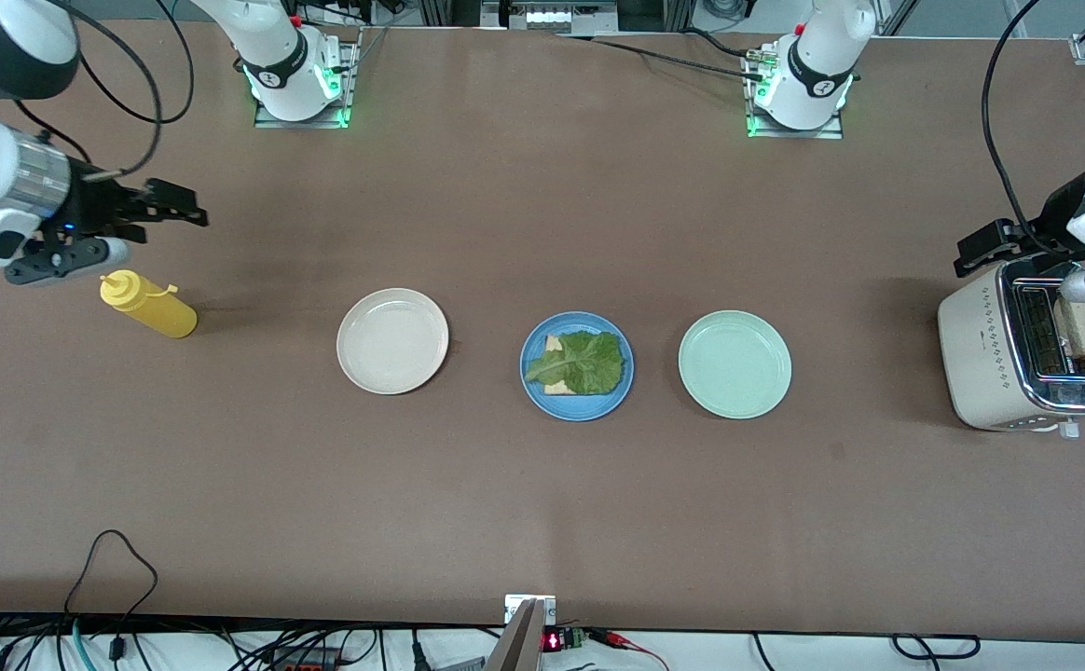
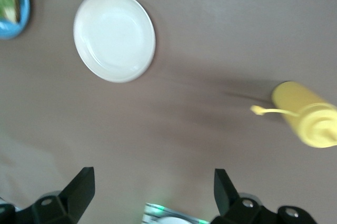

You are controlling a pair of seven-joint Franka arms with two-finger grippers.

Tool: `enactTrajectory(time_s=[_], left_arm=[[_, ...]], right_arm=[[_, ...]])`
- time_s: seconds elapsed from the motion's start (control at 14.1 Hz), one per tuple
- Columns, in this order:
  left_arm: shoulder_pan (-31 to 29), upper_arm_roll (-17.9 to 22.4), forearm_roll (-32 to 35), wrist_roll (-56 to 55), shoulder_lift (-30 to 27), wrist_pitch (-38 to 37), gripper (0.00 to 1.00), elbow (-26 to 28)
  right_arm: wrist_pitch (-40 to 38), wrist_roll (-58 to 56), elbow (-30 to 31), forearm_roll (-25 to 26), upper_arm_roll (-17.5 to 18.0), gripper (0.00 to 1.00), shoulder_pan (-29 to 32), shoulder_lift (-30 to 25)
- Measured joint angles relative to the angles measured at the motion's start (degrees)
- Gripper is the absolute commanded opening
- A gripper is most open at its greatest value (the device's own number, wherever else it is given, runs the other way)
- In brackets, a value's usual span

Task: Make sandwich in blue plate with both arms
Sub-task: 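Withdraw the open right gripper back beside the mustard bottle, then grasp the yellow mustard bottle with the right gripper and lift it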

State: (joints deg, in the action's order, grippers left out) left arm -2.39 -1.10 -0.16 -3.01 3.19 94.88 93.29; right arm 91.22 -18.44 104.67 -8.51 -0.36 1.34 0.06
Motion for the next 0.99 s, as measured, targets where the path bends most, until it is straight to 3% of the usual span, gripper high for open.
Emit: enactTrajectory(time_s=[0.28,0.57,0.78,0.99], left_arm=[[0.00,0.00,0.00,0.00,0.00,0.01,1.00,0.00],[0.00,0.01,0.00,0.00,0.00,0.01,1.00,0.00],[0.00,0.01,0.00,0.00,0.00,0.01,1.00,0.00],[0.01,-0.01,0.00,0.00,0.00,0.01,1.00,0.00]], right_arm=[[2.31,-25.32,2.30,0.92,-0.52,1.00,10.12,-0.45],[9.47,-52.81,3.73,-0.22,-3.81,1.00,16.51,2.05],[10.83,-70.55,4.02,-9.95,-6.90,1.00,19.23,6.31],[10.97,-89.87,4.14,-20.07,-7.71,1.00,24.38,12.88]])
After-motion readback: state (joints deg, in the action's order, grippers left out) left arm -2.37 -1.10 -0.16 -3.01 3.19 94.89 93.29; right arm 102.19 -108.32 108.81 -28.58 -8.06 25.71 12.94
